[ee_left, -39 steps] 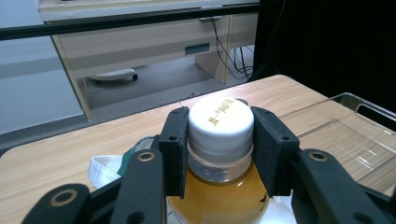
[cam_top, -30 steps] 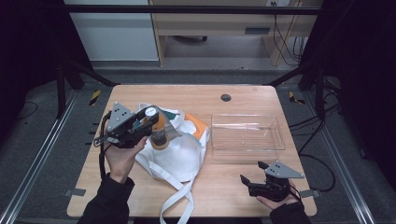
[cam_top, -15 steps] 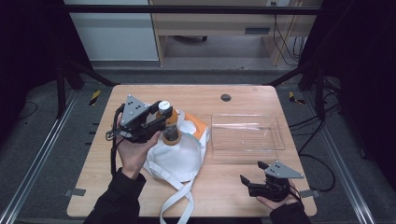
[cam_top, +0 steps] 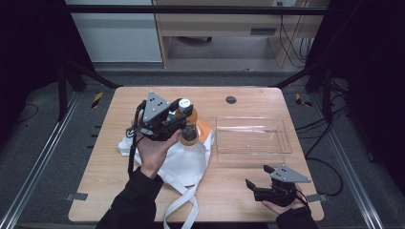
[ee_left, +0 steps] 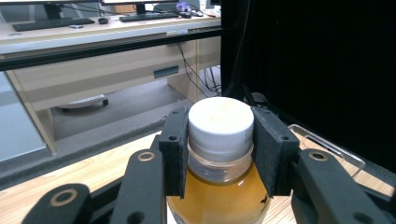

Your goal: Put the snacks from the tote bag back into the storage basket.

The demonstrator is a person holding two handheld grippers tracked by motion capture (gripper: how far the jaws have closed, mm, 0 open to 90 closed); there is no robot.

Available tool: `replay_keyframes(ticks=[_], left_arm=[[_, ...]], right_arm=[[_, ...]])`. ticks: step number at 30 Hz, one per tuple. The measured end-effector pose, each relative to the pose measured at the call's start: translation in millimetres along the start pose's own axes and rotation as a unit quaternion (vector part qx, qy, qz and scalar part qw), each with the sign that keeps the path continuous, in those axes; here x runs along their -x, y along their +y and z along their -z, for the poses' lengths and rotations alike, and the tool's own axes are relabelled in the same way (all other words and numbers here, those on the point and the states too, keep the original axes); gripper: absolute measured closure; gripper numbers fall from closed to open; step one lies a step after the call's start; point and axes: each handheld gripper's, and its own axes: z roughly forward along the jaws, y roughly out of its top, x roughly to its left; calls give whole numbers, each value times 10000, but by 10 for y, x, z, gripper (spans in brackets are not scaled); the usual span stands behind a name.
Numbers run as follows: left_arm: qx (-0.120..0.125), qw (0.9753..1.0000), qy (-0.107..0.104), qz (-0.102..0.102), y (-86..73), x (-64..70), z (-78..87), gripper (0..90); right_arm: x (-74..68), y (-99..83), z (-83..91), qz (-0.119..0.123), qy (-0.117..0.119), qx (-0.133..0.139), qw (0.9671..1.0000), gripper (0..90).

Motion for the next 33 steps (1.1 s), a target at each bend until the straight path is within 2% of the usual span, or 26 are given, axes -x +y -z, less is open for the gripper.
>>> replay_keyframes(ticks=[14, 33], left_arm=[[-3, 9997, -221, -37, 41, 173, -236, 589], [-62, 9992, -387, -125, 89, 422, -557, 589]], right_arm=[[-5, -1, -2, -7, 30, 3, 10000, 154], [-1, -3, 0, 7, 39, 13, 10000, 150]])
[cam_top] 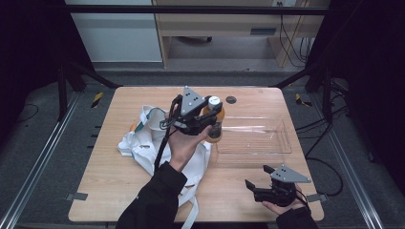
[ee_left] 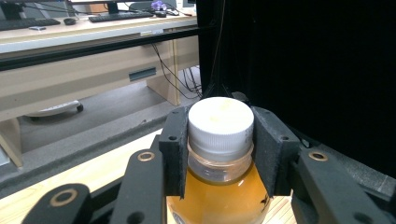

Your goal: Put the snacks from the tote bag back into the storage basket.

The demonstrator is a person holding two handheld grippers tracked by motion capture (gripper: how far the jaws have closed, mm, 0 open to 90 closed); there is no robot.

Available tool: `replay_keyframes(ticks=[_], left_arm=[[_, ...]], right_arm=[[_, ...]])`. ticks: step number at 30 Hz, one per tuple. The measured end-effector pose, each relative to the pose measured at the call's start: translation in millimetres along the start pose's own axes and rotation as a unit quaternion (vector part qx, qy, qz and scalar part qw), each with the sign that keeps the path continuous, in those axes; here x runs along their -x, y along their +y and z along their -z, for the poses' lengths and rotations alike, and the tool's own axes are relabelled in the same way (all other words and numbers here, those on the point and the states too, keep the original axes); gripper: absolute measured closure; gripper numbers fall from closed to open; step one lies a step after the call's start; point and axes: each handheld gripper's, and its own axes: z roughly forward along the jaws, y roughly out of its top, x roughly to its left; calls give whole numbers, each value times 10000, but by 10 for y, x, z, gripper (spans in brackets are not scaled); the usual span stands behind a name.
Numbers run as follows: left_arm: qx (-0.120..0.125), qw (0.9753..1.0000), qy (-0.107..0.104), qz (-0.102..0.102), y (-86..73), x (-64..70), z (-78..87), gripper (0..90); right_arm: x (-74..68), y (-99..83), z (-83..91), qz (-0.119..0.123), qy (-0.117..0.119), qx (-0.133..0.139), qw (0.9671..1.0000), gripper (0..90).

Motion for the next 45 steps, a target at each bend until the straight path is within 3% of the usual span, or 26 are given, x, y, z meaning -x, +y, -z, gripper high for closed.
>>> replay_keyframes(ticks=[25, 45], left_arm=[[-65, 9998, -171, -7, -115, 224, -424, 589], [-281, 9993, -257, -4, -355, 242, -652, 589]], right_arm=[[-7, 0, 4, -2, 45, 17, 10000, 149], [-9, -1, 2, 18, 53, 14, 10000, 149]])
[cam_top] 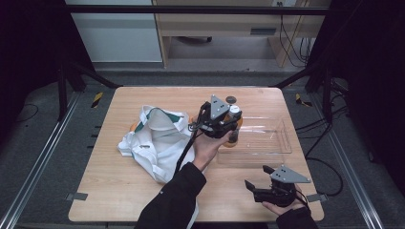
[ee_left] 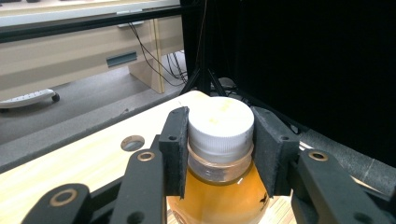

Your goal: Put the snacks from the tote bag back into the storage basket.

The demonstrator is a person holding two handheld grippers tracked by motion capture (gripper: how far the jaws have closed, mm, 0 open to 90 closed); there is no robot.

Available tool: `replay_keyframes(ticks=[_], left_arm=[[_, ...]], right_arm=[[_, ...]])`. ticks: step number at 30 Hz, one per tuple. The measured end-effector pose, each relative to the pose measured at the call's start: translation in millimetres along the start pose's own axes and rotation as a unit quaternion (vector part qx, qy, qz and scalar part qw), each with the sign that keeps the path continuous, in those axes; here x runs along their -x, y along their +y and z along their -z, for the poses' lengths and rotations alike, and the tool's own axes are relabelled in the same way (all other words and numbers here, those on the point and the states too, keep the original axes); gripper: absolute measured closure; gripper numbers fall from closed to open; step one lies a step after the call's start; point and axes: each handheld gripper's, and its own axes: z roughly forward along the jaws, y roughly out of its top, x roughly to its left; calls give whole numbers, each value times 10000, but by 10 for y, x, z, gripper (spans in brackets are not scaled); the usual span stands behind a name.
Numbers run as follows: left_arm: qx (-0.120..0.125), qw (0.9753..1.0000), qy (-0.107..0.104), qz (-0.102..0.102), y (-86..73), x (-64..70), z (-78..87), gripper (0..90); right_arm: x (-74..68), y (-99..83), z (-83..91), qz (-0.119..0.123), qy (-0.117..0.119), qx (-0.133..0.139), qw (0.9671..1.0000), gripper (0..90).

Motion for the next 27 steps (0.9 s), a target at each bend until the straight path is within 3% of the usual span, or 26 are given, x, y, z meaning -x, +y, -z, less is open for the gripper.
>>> replay_keyframes(ticks=[23, 27], left_arm=[[-201, 9998, -96, 6, -326, -50, -103, 588], [-192, 9996, -166, -93, -379, -78, -137, 588]], right_arm=[[-4, -3, -6, 7, 1, -39, 10000, 148], [-6, -3, -9, 6, -4, -46, 10000, 148]])
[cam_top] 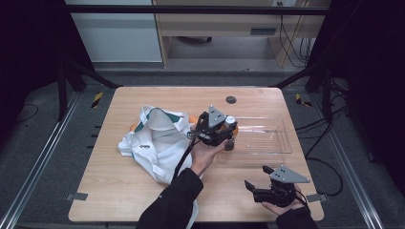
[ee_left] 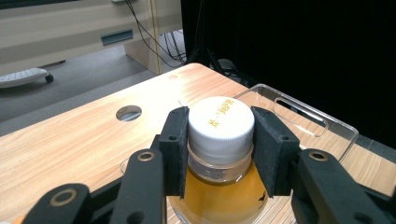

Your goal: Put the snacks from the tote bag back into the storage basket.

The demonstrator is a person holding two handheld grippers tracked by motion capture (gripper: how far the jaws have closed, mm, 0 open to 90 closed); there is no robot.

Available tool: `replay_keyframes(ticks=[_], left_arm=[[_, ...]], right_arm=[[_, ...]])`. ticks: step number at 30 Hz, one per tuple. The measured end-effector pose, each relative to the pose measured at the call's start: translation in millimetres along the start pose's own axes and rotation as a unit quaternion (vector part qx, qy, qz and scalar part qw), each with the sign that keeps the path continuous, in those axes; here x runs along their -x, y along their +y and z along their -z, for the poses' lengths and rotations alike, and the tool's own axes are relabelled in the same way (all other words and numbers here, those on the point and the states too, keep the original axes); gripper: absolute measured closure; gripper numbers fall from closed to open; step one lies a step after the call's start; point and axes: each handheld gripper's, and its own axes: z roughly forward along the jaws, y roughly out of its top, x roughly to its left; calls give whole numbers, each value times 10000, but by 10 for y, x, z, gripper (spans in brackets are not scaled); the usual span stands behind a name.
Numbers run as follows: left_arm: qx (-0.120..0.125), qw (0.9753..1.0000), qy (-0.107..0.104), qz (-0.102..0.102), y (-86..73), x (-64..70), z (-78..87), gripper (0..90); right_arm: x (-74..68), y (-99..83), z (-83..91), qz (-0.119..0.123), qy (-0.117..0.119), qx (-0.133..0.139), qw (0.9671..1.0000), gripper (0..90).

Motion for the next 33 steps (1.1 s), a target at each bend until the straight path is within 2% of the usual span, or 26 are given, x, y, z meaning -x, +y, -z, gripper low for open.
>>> replay_keyframes(ticks=[13, 21, 27, 33], left_arm=[[-212, 9998, 1, 31, -128, 10, -30, 588], [-274, 9995, 23, 154, -201, 26, -35, 588], [-241, 9996, 33, 137, -222, 42, -23, 587], [-203, 9998, 57, 20, -258, 69, -6, 582]], right_arm=[[-4, -1, -3, -19, 15, -7, 10000, 147], [-3, -2, -7, -1, 10, -8, 10000, 147], [-3, -2, -8, 3, 8, -13, 10000, 147], [-3, -3, -10, 3, -2, -19, 10000, 147]])
